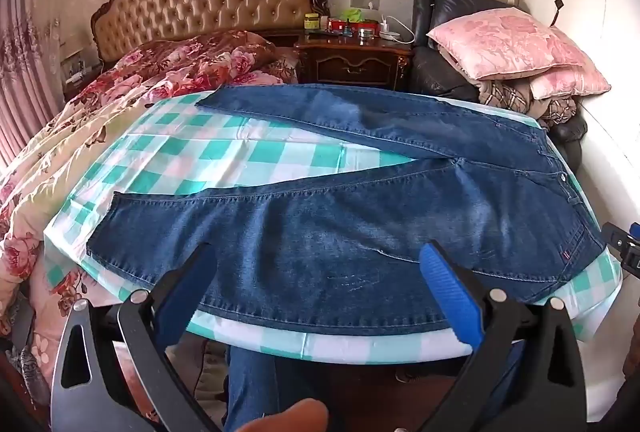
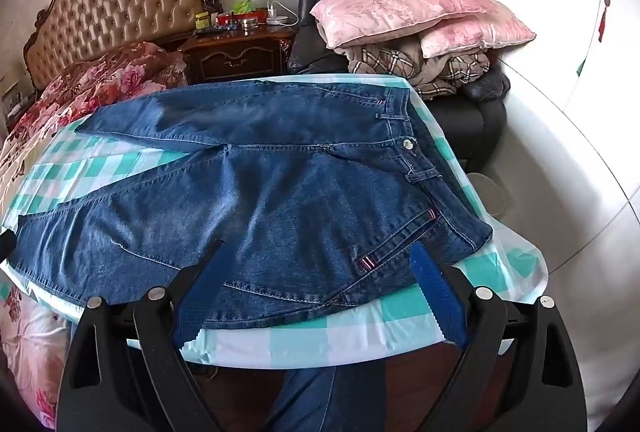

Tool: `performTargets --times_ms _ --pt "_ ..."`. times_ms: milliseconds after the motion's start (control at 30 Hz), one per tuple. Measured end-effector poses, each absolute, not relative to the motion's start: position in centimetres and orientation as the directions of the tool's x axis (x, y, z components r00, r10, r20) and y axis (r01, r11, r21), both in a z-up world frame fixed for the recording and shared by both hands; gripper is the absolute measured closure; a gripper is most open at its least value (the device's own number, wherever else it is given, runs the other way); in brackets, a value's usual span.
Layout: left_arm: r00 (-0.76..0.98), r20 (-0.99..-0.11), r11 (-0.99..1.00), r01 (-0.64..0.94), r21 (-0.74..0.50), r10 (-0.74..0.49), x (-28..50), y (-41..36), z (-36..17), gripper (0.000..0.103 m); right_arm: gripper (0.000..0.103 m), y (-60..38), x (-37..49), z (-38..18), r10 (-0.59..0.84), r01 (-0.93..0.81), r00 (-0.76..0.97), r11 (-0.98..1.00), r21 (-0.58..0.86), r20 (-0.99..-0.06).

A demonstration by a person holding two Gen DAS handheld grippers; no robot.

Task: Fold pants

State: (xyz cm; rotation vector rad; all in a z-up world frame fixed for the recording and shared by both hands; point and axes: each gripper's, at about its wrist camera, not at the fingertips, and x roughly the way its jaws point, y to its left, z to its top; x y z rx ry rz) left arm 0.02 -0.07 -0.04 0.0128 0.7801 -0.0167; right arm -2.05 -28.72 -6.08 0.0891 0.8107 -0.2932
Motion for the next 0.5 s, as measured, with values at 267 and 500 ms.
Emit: performTargets --times_ms 267,500 --pt "0.701 -0.712 0.999 0.021 -0.026 -0.033 0.4 0.2 -0.2 0.002 0.015 -28.9 -1.8 -6.4 -0.221 0.293 0.65 0.956 -0.028 -0.727" --pt "0.709 -0.704 0.999 0.046 -0.017 -0.045 0.0 -0.8 -0.6 0.002 0.015 -28.6 -1.8 -6.4 -0.219 0.293 0.651 0.956 -0.025 -0.727"
